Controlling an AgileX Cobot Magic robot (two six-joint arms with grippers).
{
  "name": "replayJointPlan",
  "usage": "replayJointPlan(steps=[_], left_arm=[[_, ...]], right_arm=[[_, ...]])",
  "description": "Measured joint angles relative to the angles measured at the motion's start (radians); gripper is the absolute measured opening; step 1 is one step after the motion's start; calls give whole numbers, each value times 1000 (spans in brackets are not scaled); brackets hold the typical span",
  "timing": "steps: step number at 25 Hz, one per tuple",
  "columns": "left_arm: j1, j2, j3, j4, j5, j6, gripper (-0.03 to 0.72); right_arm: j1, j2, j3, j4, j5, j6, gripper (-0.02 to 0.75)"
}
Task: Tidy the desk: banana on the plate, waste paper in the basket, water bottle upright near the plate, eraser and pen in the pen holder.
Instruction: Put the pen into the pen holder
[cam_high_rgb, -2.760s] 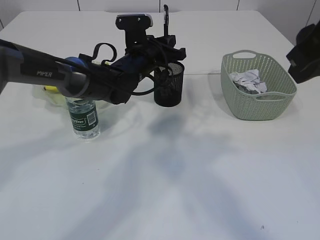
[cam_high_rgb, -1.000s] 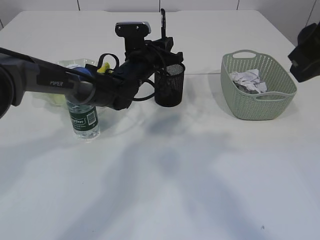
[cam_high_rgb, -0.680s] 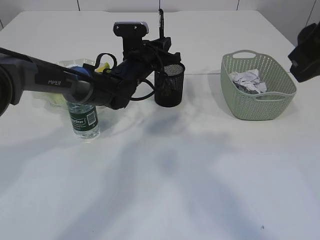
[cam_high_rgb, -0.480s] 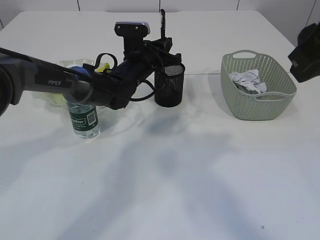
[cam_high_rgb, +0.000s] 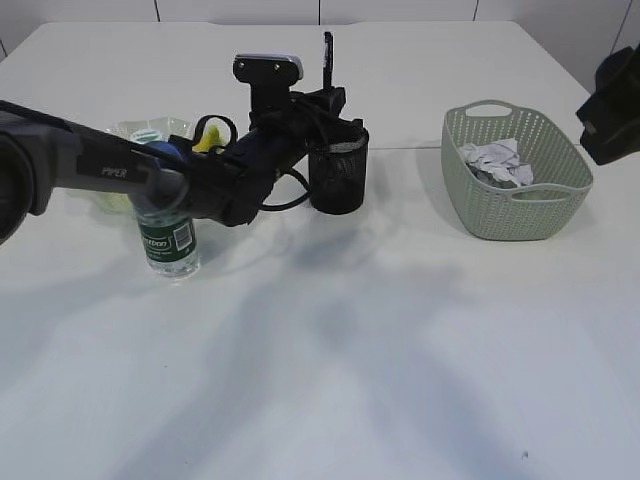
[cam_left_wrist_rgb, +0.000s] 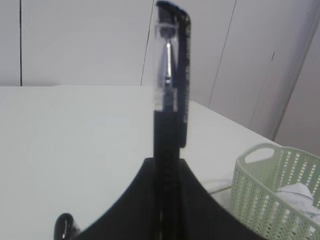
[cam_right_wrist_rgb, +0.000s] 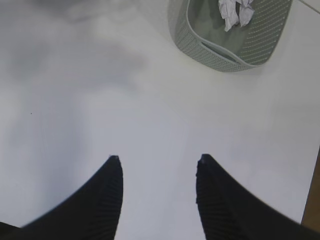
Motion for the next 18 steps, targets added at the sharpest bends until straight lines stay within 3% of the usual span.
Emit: replayJointPlan(steps=[11, 18], left_arm=[[0, 2, -2, 10, 2, 0, 25], [0, 2, -2, 48, 2, 0, 90]], right_arm=[[0, 0, 0, 0, 0, 0, 365], [0, 0, 0, 0, 0, 0, 365]])
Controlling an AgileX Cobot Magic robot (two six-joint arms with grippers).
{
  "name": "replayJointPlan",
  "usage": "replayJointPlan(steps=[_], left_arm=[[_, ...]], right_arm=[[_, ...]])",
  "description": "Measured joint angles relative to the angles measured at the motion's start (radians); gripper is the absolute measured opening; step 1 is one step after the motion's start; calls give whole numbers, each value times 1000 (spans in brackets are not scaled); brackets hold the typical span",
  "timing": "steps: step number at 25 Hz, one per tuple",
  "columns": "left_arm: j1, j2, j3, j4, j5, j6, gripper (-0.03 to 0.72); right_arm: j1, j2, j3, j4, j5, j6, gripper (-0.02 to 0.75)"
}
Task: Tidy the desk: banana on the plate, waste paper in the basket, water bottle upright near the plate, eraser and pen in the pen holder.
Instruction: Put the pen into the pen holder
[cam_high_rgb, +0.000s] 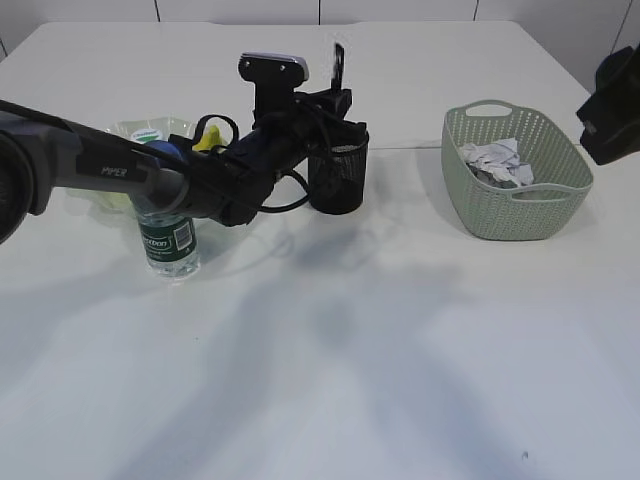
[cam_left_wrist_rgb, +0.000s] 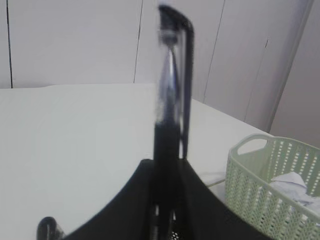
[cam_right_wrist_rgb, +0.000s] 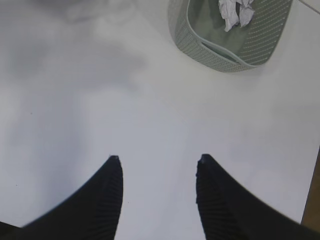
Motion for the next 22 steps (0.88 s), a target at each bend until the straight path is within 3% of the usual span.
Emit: replayJointPlan(steps=[5, 22], left_arm=[[0, 0, 0, 7, 0, 0, 127], [0, -41, 0, 10, 27, 0, 139]], right_arm=[[0, 0, 0, 0, 0, 0, 365], [0, 0, 0, -4, 0, 0, 365]])
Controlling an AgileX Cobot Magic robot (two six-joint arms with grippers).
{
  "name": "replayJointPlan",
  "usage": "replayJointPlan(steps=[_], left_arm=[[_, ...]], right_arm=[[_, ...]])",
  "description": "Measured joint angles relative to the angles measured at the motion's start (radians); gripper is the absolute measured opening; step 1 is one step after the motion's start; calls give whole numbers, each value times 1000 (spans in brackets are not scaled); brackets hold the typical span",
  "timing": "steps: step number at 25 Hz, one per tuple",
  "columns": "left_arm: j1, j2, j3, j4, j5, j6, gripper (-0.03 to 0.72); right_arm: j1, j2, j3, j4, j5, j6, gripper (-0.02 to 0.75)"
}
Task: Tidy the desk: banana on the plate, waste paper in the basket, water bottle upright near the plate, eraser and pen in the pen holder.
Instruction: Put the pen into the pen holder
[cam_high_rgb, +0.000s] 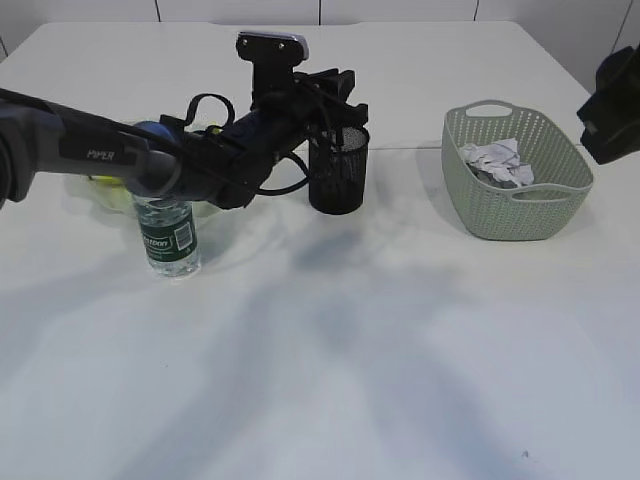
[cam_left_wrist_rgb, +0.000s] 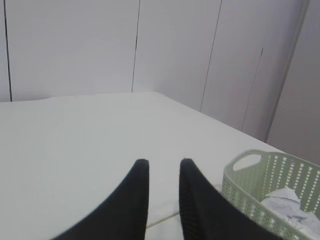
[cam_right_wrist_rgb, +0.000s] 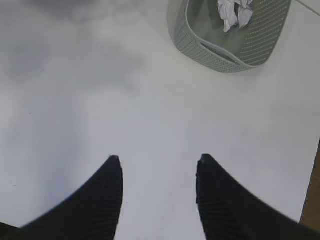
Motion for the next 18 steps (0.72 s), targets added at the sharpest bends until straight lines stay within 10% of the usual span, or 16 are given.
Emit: replayJointPlan(steps=[18], left_arm=[[0, -156, 0, 34, 263, 0, 139]], right_arm=[[0, 0, 0, 0, 0, 0, 365]])
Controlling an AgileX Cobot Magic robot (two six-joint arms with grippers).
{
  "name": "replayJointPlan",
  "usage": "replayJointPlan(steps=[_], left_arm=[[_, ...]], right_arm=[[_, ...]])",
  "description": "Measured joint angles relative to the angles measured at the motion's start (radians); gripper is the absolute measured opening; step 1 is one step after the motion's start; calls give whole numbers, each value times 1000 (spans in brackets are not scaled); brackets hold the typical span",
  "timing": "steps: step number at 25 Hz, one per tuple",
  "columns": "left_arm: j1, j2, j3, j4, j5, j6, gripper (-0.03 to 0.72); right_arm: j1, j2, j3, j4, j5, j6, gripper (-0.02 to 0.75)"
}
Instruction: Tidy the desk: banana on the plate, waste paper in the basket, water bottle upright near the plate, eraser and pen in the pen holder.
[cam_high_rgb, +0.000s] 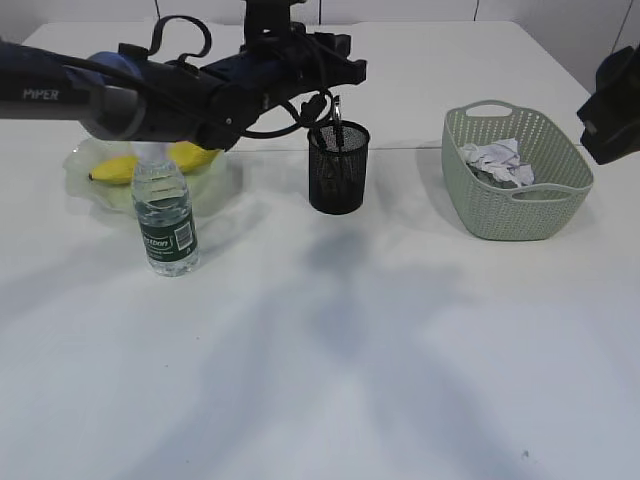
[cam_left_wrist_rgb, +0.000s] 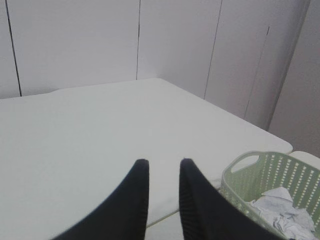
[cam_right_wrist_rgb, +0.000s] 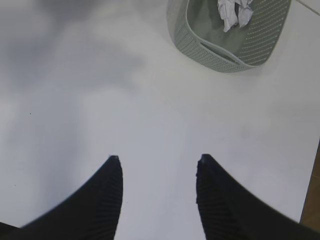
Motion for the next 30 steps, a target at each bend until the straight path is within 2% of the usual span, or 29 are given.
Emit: replayJointPlan(steps=[6, 12, 19, 30], left_arm=[[10, -71, 3, 2, 94, 0, 139], [42, -186, 94, 2, 174, 0, 139], [82, -313, 120, 2, 505, 0, 140], [130, -445, 122, -36, 843, 0, 141]], right_arm=[[0, 0, 0, 0, 0, 0, 365], [0, 0, 0, -1, 0, 0, 365], [0, 0, 0, -1, 0, 0, 365], [0, 0, 0, -1, 0, 0, 365]])
